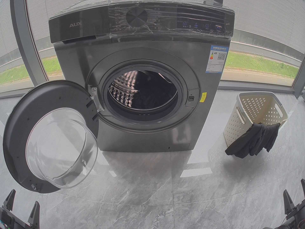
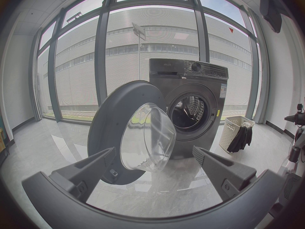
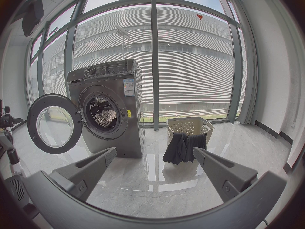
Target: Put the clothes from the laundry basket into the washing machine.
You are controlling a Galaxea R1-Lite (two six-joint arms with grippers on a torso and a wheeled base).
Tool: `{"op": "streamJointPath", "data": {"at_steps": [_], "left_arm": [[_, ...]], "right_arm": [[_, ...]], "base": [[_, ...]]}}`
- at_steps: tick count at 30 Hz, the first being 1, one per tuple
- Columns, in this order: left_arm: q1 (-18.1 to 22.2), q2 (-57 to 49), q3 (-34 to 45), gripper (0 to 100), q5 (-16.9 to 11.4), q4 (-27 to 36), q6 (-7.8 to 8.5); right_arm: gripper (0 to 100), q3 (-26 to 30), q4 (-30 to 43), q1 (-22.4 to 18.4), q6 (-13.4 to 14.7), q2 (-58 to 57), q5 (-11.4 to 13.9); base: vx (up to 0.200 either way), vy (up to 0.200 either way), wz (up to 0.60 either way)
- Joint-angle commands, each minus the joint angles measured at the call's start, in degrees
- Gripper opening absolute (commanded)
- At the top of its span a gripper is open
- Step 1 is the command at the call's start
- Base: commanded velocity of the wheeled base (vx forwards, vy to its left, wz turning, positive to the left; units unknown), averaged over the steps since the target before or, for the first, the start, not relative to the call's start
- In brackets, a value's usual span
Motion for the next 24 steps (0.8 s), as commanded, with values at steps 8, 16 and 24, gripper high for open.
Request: {"op": "streamJointPath", "data": {"at_steps": [8,16,24], "left_arm": [[0.09,-0.66,1.01,100,0.04,0.05,-0.01],[0.09,-0.66,1.01,100,0.04,0.05,0.08],[0.09,-0.66,1.01,100,0.04,0.05,-0.01]], "right_arm": [[100,1.01,-0.02,0.07,0.00,-0.22,0.10],[100,1.01,-0.02,-0.02,0.00,-0.30,0.10],[100,1.01,-0.02,-0.02,0.00,-0.22,0.10]], "base": [[0.000,-0.200,0.00],[0.000,-0.200,0.00],[0.000,-0.200,0.00]]}}
